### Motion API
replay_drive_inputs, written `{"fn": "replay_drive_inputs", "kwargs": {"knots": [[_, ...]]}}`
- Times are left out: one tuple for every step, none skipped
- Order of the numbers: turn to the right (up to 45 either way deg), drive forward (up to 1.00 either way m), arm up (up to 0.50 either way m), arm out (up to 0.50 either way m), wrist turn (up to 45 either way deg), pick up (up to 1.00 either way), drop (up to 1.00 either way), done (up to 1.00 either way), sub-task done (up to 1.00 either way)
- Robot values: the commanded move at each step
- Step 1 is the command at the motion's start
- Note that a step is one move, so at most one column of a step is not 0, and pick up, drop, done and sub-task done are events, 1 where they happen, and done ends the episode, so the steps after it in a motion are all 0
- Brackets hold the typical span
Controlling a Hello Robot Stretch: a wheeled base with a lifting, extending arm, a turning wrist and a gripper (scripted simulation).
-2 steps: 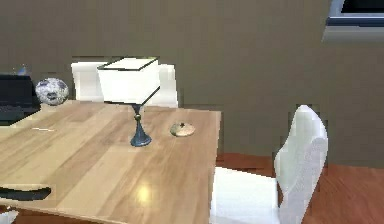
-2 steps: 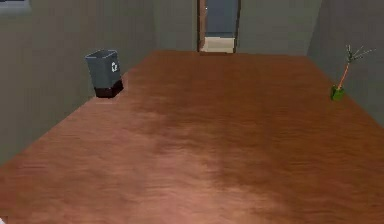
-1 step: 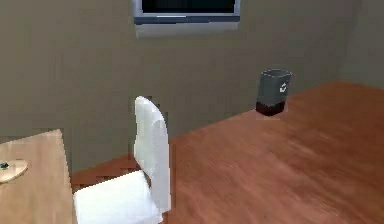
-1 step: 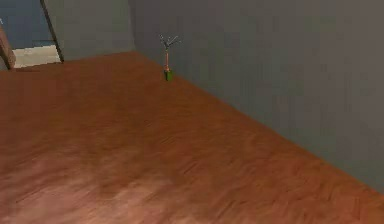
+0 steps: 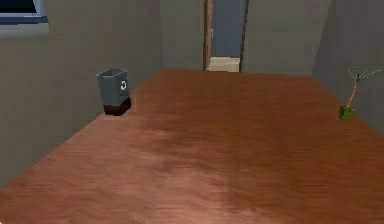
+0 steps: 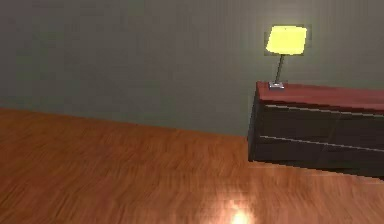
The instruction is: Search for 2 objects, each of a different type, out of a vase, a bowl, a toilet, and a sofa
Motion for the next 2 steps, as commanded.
{"fn": "replay_drive_inputs", "kwargs": {"knots": [[6.0, 0.00, 0.00, 0.00, 0.0, 0.00, 0.00, 0.00, 0.00], [0.0, 1.00, 0.00, 0.00, 0.0, 0.00, 0.00, 0.00, 0.00]]}}
